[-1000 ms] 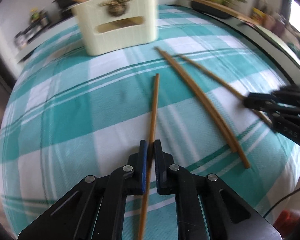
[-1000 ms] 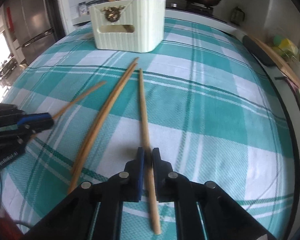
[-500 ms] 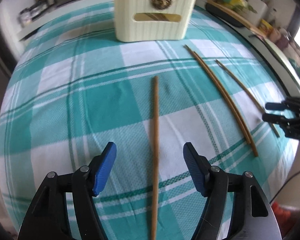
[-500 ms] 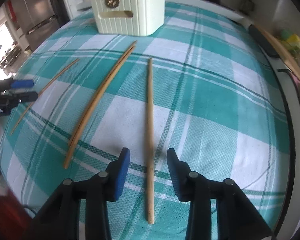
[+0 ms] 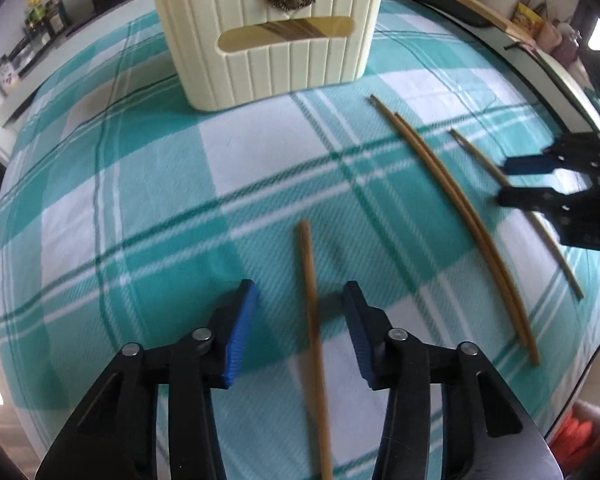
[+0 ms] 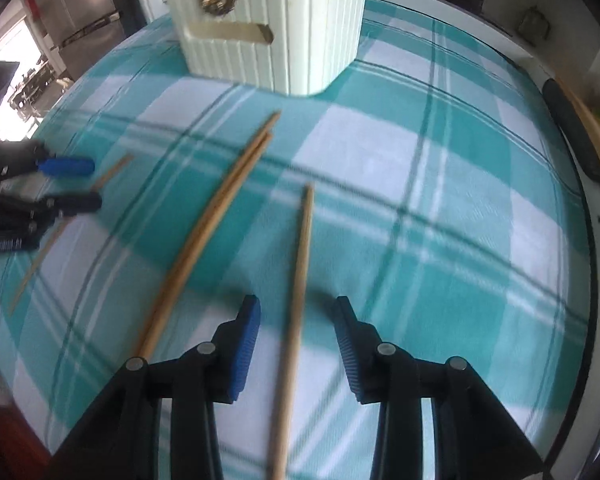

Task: Organize utensils
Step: 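Grasp a wooden chopstick with the right tool while the left tool grasps another, then carry both held chopsticks over the cream holder and lower them inside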

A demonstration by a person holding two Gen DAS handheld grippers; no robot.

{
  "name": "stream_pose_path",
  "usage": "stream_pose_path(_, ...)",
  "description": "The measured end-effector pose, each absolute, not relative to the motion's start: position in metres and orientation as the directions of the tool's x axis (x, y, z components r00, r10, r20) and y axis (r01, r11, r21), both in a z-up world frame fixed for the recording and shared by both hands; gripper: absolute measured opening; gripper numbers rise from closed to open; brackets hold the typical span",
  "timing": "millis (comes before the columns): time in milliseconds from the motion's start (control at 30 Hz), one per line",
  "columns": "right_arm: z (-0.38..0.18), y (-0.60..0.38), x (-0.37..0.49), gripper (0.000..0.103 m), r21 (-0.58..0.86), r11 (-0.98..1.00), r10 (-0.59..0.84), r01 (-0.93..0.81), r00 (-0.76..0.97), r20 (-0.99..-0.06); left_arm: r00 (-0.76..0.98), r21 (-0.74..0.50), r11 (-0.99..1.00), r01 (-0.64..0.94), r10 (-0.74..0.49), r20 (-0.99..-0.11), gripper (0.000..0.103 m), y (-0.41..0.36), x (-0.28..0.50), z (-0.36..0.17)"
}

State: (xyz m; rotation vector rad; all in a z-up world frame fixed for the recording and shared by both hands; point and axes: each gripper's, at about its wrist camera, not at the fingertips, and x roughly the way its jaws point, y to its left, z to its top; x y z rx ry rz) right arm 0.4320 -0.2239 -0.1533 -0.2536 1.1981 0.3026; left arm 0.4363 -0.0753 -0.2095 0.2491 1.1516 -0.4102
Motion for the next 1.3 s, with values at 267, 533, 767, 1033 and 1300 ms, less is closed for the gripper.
stream_pose_path(267,-0.142,-0.214,0.457,0.006,-0.031,0.954,0.096,-0.3,0.397,-0.913,0.413,-0.028,0.914,0.405,-0.21,-0.886,0.004,-0.08,0.439,-0.202)
stream_pose_path(533,-0.06,-0.236,0.398,0.006,-0.004,0.958,0.176,-0.286,0.6,-0.78,0.607,-0.077,0.925,0.372,-0.305,-0.734,0.004,-0.033,0.389,-0.119)
stream_pose_path(767,-0.003,-0.249,0.339,0.006,-0.027,0.958,0.2,-0.286,0.73,-0.653,0.698,-0.129,0.927,0.353,-0.353,-0.623,0.004,0.0,0.352,-0.072)
stream_pose_path(1033,0.022,-0.24,0.312,0.006,-0.048,0.962,0.2,-0.27,0.81,-0.551,0.755,-0.182,0.925,0.334,-0.378,-0.536,0.004,0.018,0.327,-0.049)
stream_pose_path(1300,0.04,-0.231,0.311,0.006,-0.042,0.961,0.217,-0.275,0.836,-0.505,0.777,-0.211,0.929,0.306,-0.371,-0.509,0.004,0.029,0.322,-0.04)
